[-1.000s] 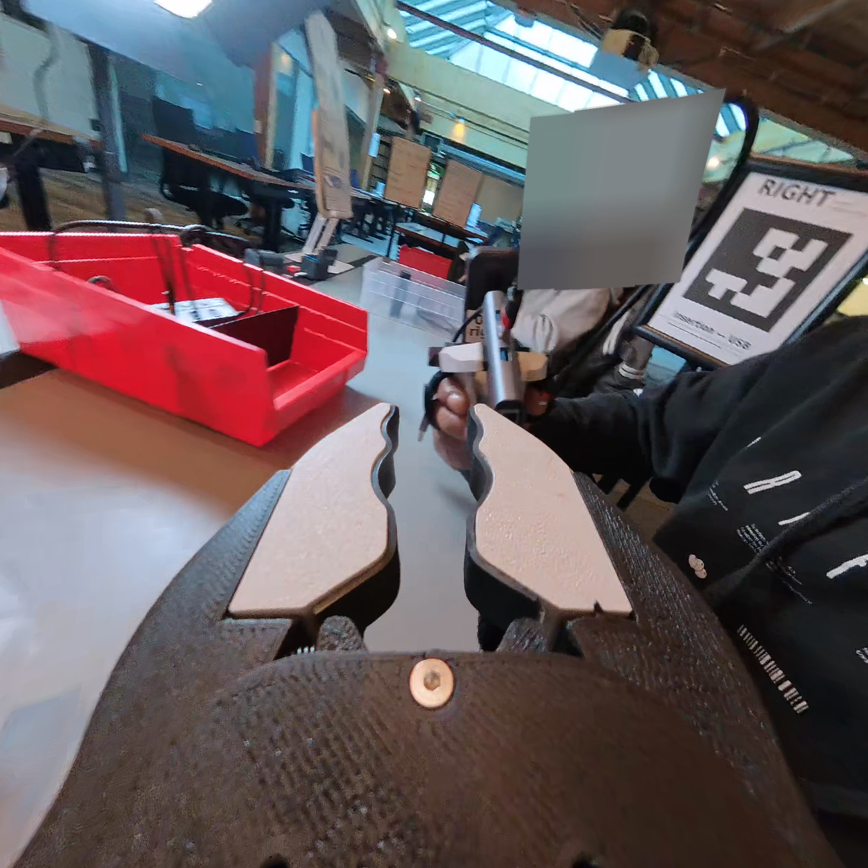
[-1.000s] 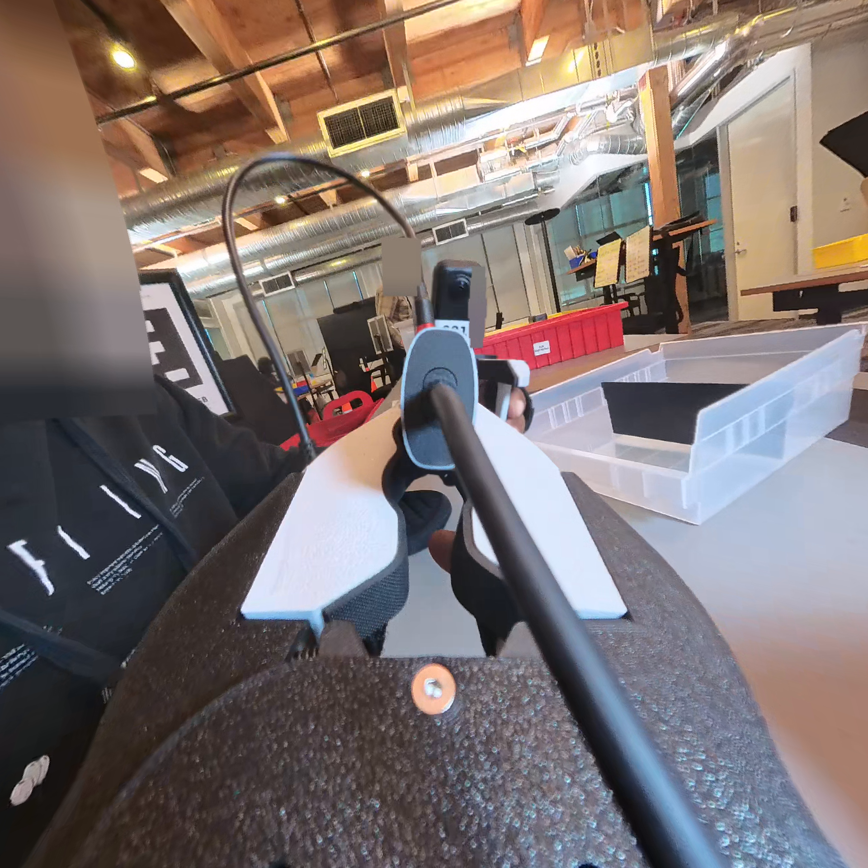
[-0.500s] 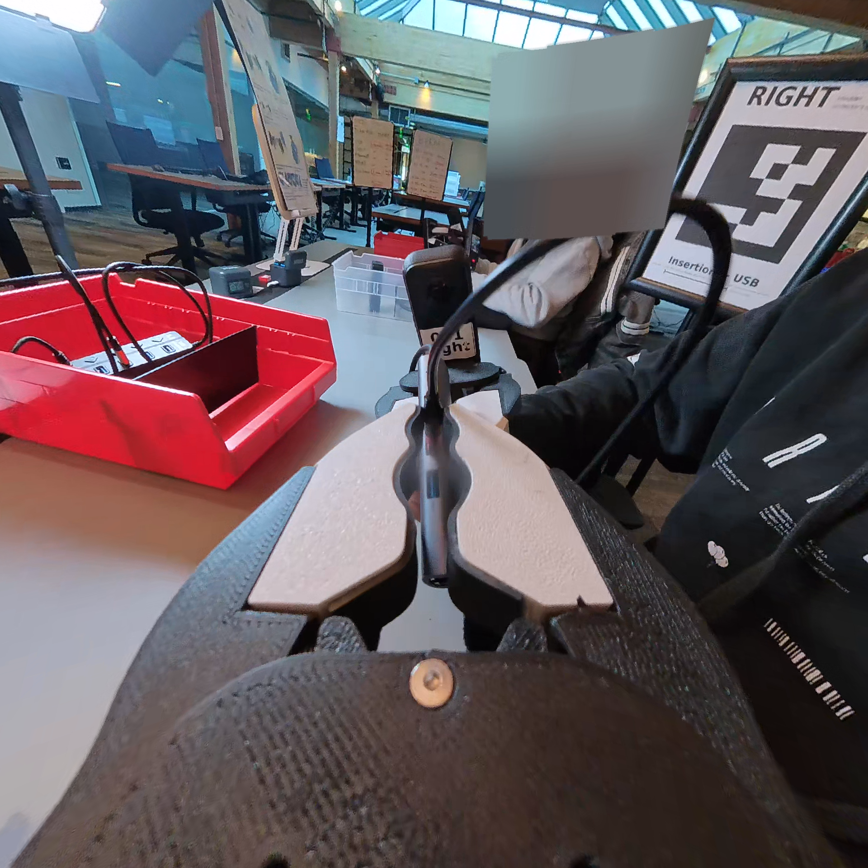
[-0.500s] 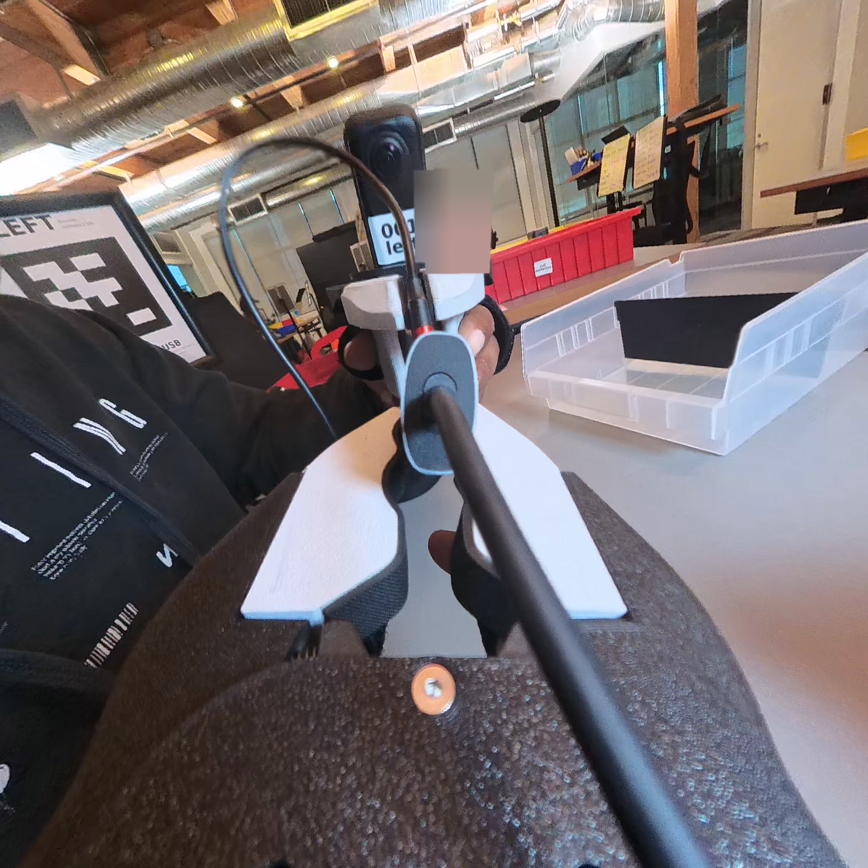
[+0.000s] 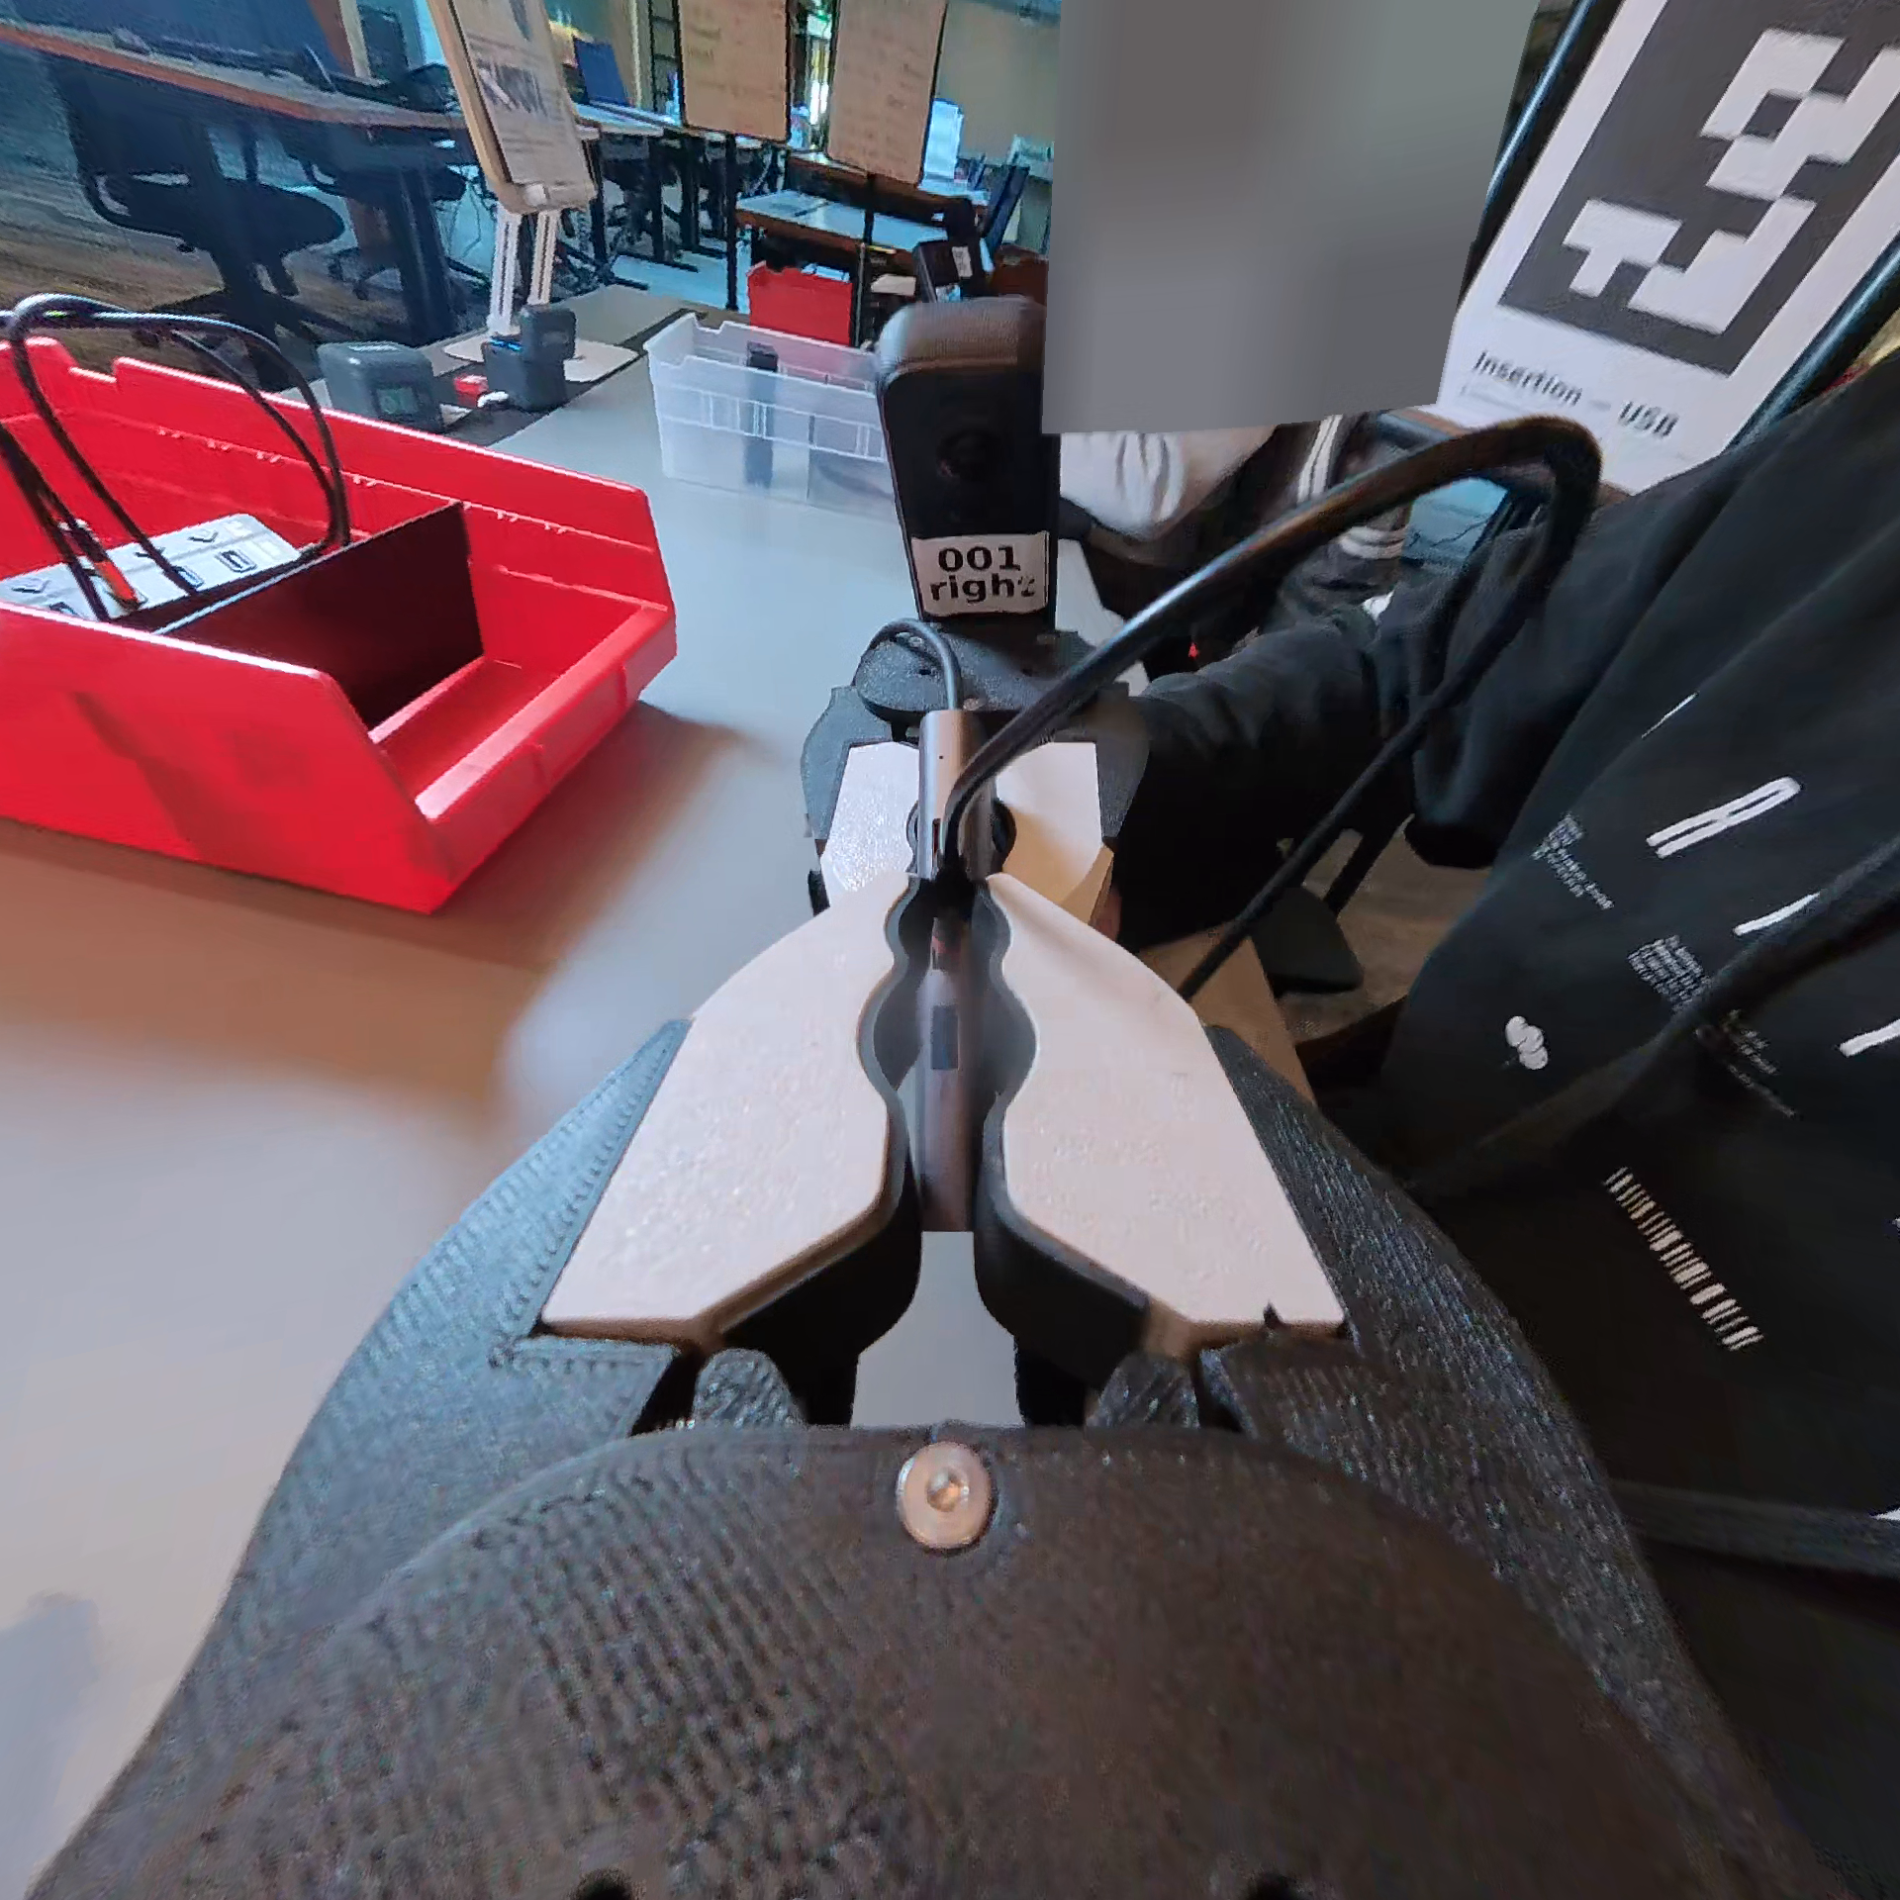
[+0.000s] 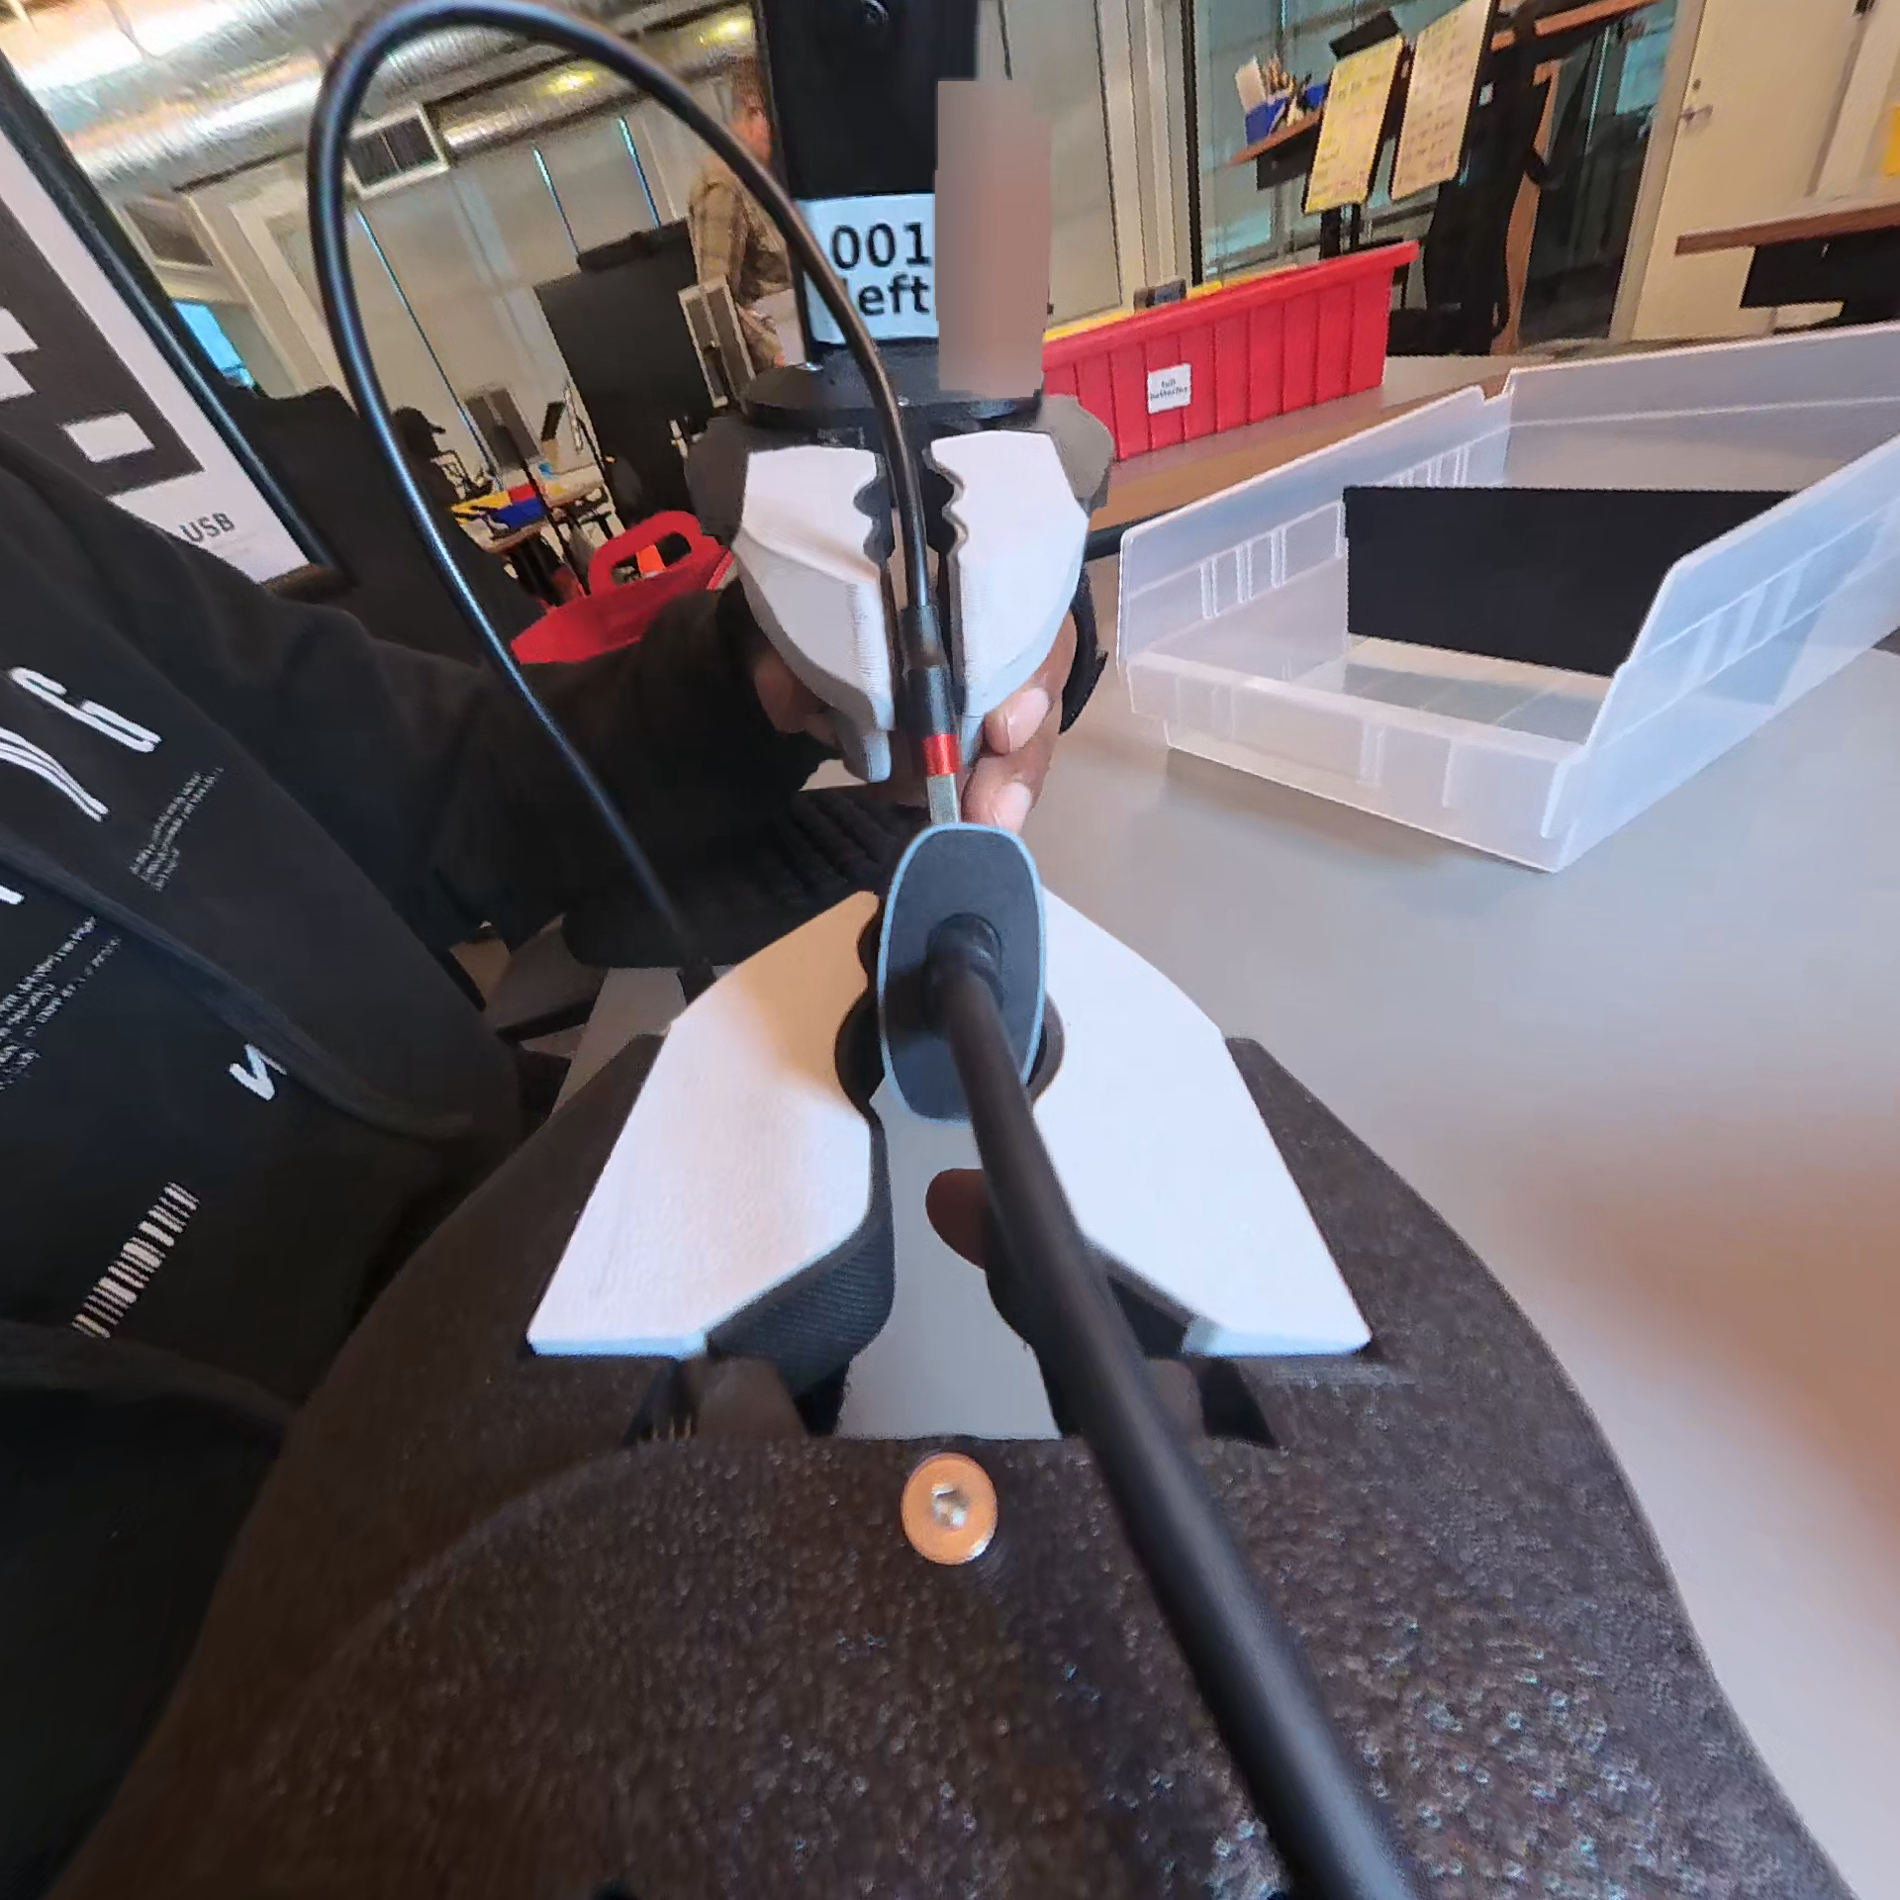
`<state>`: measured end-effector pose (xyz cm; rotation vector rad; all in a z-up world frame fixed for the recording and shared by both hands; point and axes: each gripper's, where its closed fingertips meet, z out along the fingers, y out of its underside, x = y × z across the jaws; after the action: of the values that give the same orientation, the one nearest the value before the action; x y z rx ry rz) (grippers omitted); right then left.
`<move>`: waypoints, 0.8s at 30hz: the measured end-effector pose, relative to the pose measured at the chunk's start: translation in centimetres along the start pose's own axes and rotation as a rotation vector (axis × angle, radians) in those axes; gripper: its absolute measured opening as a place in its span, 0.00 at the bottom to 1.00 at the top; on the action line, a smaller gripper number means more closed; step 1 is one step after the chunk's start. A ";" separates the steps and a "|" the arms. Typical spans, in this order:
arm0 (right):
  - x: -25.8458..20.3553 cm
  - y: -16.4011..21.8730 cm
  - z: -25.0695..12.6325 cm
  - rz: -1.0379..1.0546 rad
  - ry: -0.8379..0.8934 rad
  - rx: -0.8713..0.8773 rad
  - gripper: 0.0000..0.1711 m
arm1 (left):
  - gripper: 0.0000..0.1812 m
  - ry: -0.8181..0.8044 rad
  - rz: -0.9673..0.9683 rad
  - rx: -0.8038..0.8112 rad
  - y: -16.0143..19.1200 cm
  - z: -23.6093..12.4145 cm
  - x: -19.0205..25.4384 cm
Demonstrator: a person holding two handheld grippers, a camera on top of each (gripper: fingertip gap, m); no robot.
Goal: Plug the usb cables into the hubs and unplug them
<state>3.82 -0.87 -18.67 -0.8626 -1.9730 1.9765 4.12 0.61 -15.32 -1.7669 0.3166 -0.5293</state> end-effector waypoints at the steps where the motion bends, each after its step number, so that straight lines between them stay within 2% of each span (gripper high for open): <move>1: 0.0 0.2 0.0 0.019 -0.009 -0.007 0.10 | 0.05 -0.006 0.005 -0.007 0.2 0.0 -0.1; 9: 0.5 1.5 0.4 0.087 -0.011 -0.064 0.10 | 0.05 -0.029 -0.057 -0.039 1.7 -0.2 -0.7; 13: 0.7 1.8 0.8 0.119 -0.017 -0.102 0.10 | 0.05 -0.028 -0.067 0.016 1.9 -0.6 -1.2; 15: 0.7 1.9 0.8 0.123 -0.017 -0.105 0.10 | 0.11 -0.010 -0.099 0.022 2.1 -0.4 -1.2; 17: 0.7 2.4 0.8 0.147 -0.018 -0.116 0.10 | 0.13 -0.006 -0.116 0.035 2.1 -0.2 -1.3; 20: 0.6 2.5 0.8 0.179 -0.036 -0.103 0.10 | 0.06 -0.002 -0.115 0.049 2.1 -0.1 -1.1; 24: 0.7 1.7 0.3 0.203 -0.046 -0.062 0.10 | 0.08 -0.007 -0.101 0.082 1.5 -0.7 -1.1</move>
<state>3.51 -0.90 -20.47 -1.0806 -2.0547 2.0692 2.89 0.23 -16.83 -1.7112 0.1985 -0.5999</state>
